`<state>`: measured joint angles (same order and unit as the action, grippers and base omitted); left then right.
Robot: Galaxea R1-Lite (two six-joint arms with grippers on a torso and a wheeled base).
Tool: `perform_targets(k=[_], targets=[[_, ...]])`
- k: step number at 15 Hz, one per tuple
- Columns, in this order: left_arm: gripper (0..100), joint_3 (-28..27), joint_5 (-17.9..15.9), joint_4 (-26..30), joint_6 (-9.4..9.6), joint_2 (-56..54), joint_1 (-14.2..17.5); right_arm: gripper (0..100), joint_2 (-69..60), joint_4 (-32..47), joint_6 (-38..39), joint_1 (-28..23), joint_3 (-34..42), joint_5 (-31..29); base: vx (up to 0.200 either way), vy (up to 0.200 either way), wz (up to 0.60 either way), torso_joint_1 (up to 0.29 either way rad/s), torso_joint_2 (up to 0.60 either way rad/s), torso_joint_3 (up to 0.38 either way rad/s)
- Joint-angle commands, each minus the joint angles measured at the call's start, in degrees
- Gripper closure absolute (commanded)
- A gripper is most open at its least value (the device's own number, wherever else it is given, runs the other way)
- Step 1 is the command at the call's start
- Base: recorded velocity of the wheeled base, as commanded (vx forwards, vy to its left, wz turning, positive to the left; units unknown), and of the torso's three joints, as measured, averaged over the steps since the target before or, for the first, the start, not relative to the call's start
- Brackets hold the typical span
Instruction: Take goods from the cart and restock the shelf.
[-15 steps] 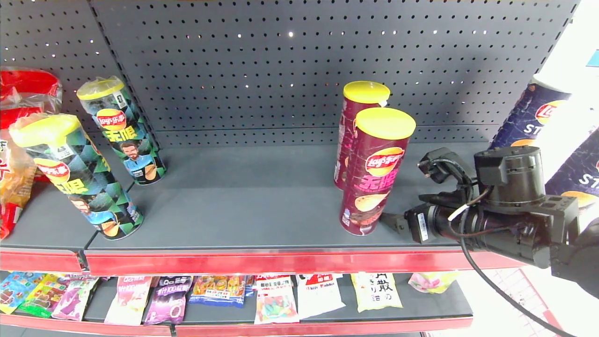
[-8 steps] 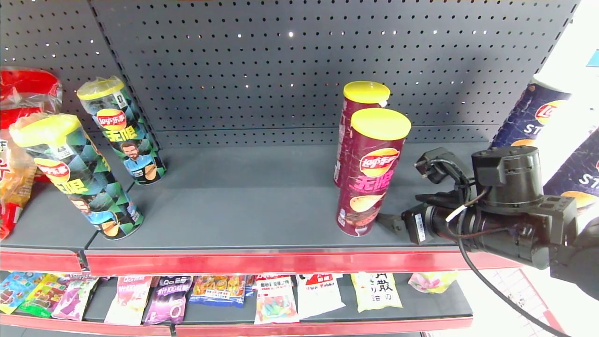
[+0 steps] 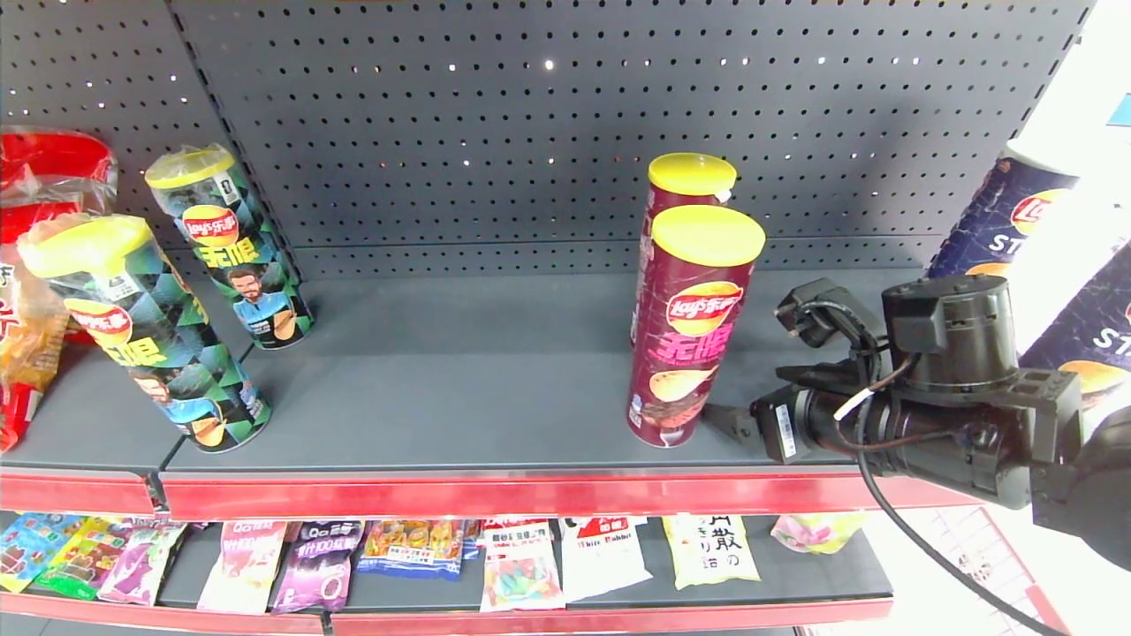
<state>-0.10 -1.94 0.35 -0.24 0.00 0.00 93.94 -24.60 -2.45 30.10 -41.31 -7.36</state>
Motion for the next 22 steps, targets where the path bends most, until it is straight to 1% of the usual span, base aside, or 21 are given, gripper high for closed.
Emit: perform_targets(k=[1,22], targets=[[0,0.0,0.0,0.0,-0.02,0.0,0.0,0,0.0,0.0,0.0,0.0,0.0,0.0,0.000,0.000,0.00,0.000,0.00,0.000],[0,0.0,0.0,0.0,-0.02,0.0,0.0,0,-0.2,0.0,0.1,-0.2,0.2,0.0,0.000,0.000,0.00,0.000,0.00,0.000]])
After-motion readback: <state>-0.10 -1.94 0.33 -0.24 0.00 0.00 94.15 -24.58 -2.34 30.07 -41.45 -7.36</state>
